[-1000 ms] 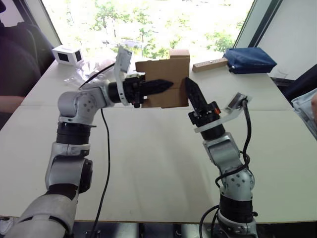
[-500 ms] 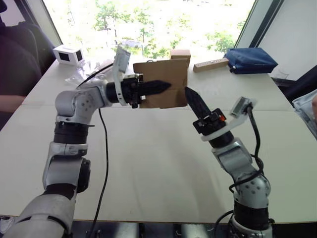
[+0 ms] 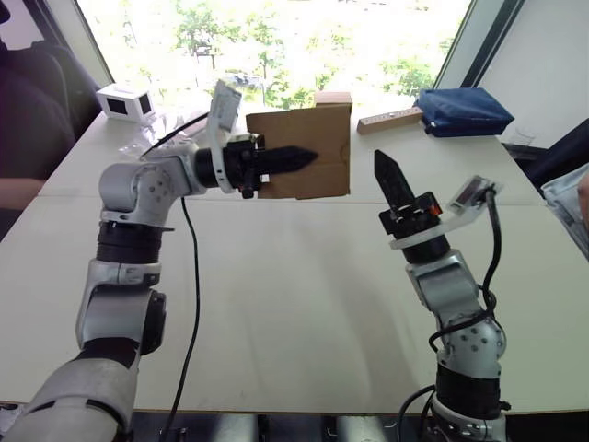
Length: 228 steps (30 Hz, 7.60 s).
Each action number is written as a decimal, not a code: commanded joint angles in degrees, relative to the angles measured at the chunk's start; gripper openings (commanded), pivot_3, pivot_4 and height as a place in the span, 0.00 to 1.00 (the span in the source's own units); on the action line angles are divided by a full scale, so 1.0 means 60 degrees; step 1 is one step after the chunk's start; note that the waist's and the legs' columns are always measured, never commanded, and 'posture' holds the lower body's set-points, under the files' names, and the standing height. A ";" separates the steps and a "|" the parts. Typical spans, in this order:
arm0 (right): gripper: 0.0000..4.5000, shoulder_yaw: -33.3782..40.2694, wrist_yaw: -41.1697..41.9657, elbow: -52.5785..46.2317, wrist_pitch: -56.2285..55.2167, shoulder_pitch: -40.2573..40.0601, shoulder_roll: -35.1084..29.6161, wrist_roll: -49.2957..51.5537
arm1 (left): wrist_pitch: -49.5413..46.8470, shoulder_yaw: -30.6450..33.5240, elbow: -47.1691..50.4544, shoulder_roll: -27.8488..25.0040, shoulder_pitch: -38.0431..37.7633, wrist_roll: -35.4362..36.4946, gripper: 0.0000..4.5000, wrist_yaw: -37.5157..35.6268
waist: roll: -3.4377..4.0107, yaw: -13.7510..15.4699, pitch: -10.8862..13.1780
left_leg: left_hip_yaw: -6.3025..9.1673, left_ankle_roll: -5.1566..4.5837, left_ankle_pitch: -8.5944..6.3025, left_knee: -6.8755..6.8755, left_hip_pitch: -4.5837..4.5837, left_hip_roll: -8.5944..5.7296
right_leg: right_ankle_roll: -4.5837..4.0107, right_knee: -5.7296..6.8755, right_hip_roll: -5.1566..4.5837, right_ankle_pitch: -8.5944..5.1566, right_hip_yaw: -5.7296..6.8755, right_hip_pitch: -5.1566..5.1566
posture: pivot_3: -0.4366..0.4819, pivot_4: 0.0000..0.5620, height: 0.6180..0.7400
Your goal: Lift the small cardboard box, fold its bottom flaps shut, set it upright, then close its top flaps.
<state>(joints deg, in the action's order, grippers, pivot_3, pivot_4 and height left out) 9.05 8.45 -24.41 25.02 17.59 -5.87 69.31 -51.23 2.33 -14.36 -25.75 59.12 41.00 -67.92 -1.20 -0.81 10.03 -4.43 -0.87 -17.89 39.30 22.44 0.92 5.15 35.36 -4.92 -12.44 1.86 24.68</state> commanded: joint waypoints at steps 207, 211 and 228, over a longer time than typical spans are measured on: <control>0.00 -0.3346 0.6220 -0.0188 0.2280 0.0457 -0.5846 -0.8180 | 0.2803 -0.2999 0.1125 -0.0822 -0.3272 -0.3641 0.01 -0.0894 | -0.0008 0.0242 0.0001 | 0.0005 -0.0063 -0.0039 0.0123 0.0009 -0.0025 | 0.0022 0.0087 -0.0025 -0.0030 -0.0005 -0.0015 | 0.48 0.27 1.00; 0.00 -0.3342 0.6256 -0.0199 0.2245 0.0420 -0.5848 -0.8249 | 0.2847 -0.2989 0.1070 -0.0811 -0.3264 -0.3691 0.01 -0.0841 | -0.0008 0.0242 0.0000 | 0.0005 -0.0062 -0.0039 0.0122 0.0009 -0.0025 | 0.0022 0.0087 -0.0025 -0.0030 -0.0005 -0.0015 | 0.48 0.27 1.00; 0.00 -0.1119 0.6345 -0.1387 0.2686 0.0001 -0.6071 -0.6575 | 0.1764 -0.1289 0.0316 -0.1027 -0.2261 -0.2284 0.01 -0.0895 | -0.0008 0.0245 0.0001 | 0.0008 -0.0063 -0.0039 0.0121 0.0013 -0.0021 | 0.0025 0.0083 -0.0024 -0.0028 -0.0001 -0.0013 | 0.48 0.27 1.00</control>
<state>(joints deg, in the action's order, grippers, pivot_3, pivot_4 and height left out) -0.44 46.83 -29.92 40.88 17.90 -41.66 27.96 -40.39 -7.29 -11.51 -32.05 43.87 25.90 -73.29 -1.25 0.66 10.03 -4.39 -1.25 -18.13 40.03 22.52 0.79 5.30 35.86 -5.07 -12.61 1.85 24.61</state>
